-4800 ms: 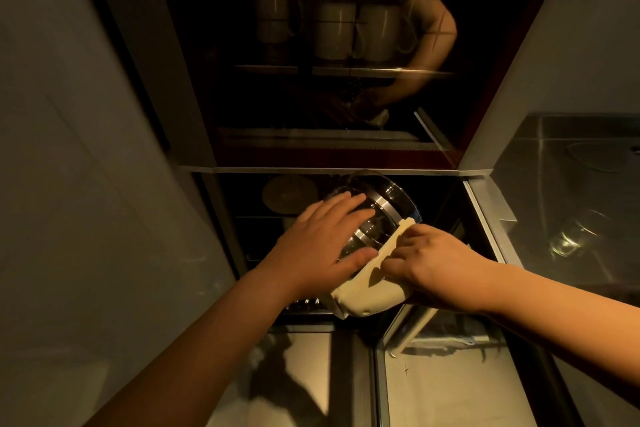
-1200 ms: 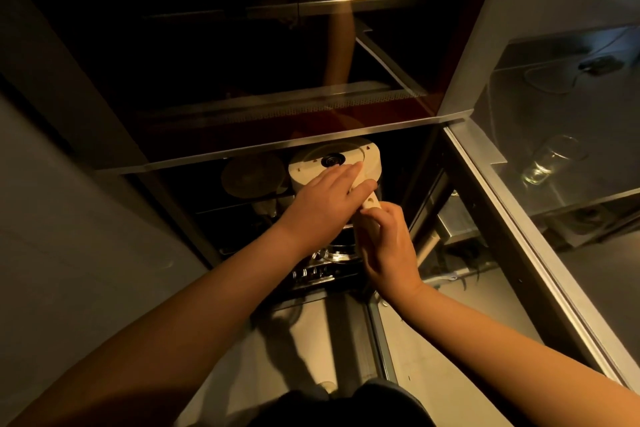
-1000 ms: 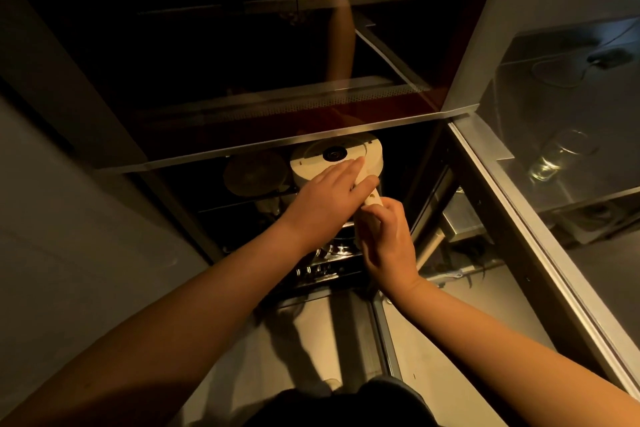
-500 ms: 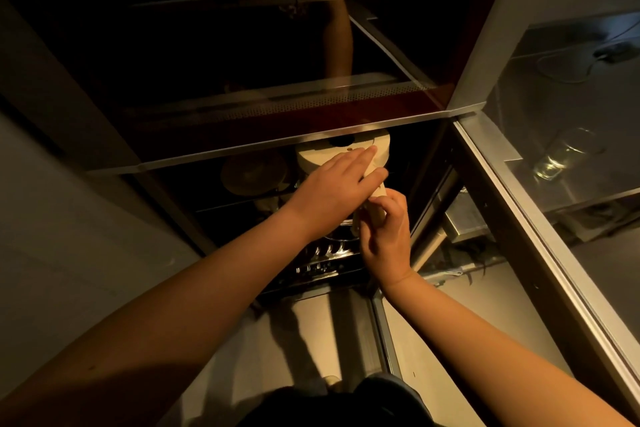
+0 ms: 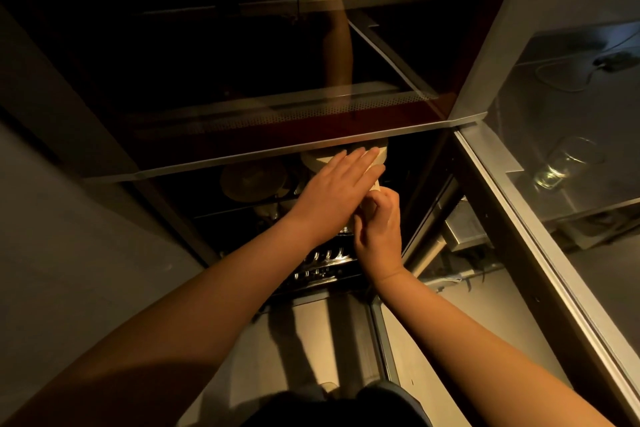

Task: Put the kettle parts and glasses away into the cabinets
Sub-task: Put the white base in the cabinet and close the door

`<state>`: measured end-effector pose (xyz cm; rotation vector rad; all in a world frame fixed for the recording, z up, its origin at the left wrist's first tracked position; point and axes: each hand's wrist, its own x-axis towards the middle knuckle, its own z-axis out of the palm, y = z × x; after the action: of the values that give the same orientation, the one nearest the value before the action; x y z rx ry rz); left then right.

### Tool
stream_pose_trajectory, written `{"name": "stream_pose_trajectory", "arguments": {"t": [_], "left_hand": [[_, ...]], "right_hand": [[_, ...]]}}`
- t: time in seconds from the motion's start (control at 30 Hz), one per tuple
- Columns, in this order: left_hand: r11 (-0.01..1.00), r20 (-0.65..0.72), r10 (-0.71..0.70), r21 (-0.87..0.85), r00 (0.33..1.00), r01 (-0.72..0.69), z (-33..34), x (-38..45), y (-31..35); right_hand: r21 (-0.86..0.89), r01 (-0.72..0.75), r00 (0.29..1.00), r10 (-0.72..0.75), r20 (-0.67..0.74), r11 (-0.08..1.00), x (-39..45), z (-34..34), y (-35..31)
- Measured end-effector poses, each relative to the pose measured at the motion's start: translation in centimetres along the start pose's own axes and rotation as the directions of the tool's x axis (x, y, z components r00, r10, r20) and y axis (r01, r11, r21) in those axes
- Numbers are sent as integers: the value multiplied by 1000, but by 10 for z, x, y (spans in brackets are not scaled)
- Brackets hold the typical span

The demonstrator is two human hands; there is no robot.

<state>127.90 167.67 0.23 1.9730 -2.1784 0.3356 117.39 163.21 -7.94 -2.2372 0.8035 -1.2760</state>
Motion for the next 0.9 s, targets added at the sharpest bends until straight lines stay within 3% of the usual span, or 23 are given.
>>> {"name": "stream_pose_trajectory", "arguments": {"t": [0.23,0.43,0.53,0.73,0.9], "left_hand": [[986,6,-167,-18,986,167,28,-37,5],[938,220,-303,-101,927,331,41,-58,19],[896,249,-351,-191,902,402,40,-54,23],[806,280,-368,-380,887,454,35,-46,24],[790,287,-323,-443,902,424,34,-42,25]], "right_hand": [[101,-61,997,56,56,993,10,4,-6],[142,-120,983,97,159,983,12,5,-12],[174,-142,971,103,216,975,17,1,-15],[209,-196,949,132,286,958,31,-8,-15],[197,-220,943,156,295,956,26,-11,-10]]}}
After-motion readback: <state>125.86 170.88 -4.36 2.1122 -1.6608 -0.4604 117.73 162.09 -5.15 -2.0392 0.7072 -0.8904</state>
